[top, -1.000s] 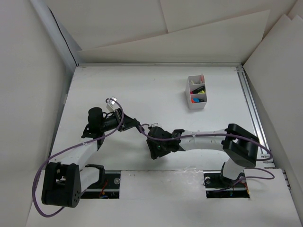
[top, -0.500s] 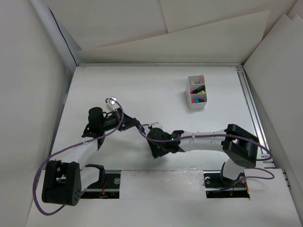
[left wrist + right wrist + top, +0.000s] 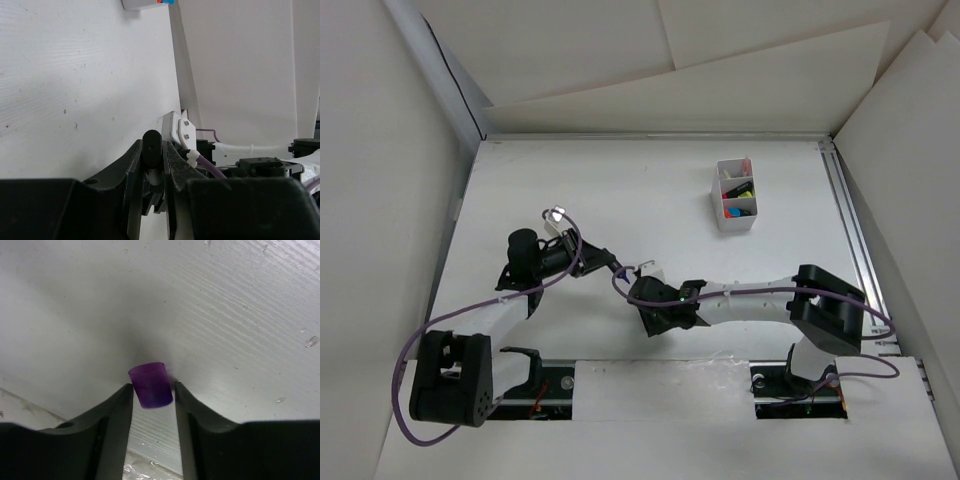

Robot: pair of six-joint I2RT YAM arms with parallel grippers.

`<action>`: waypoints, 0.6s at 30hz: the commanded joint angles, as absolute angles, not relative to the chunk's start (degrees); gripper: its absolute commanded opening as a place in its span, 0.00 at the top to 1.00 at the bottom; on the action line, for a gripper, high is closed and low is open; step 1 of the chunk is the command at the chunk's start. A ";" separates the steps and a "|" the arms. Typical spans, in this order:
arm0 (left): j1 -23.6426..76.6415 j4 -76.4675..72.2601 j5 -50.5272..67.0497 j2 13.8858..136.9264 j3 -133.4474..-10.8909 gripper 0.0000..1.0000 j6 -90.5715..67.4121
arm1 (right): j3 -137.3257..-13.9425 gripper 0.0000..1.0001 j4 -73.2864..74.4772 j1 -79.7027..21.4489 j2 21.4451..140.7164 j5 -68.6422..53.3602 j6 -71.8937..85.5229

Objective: Sort the stationery into containers
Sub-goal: Pick up the pen cap from the center of the board.

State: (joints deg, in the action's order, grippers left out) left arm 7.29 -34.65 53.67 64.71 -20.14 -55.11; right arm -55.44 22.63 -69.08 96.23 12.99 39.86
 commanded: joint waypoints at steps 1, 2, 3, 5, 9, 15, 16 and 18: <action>6.94 -40.16 53.44 64.95 -18.37 1.00 -57.91 | -55.81 0.61 24.61 -69.61 97.38 15.03 41.92; 6.94 -41.30 54.13 65.47 -18.37 1.00 -58.70 | -55.29 0.65 23.91 -69.61 97.38 15.03 41.92; 6.94 -44.61 54.14 66.35 -17.41 1.00 -59.75 | -55.28 0.67 23.91 -69.61 97.38 15.55 41.92; 6.94 -46.84 54.67 66.88 -16.26 1.00 -61.34 | -55.28 0.70 23.91 -70.13 97.38 15.56 42.63; 6.94 -48.87 55.81 69.43 -15.73 1.00 -62.66 | -54.14 0.74 22.76 -70.14 95.19 16.17 43.15; 6.94 -50.10 56.34 69.43 -15.73 1.00 -63.28 | -53.09 0.76 21.63 -70.66 85.90 16.17 42.02; 6.94 -50.10 56.34 69.43 -15.73 1.00 -63.28 | -53.09 0.76 21.62 -70.66 84.48 15.30 40.88; 6.94 -50.10 56.86 68.91 -15.73 1.00 -63.80 | -52.38 0.76 20.74 -70.66 80.18 14.68 39.82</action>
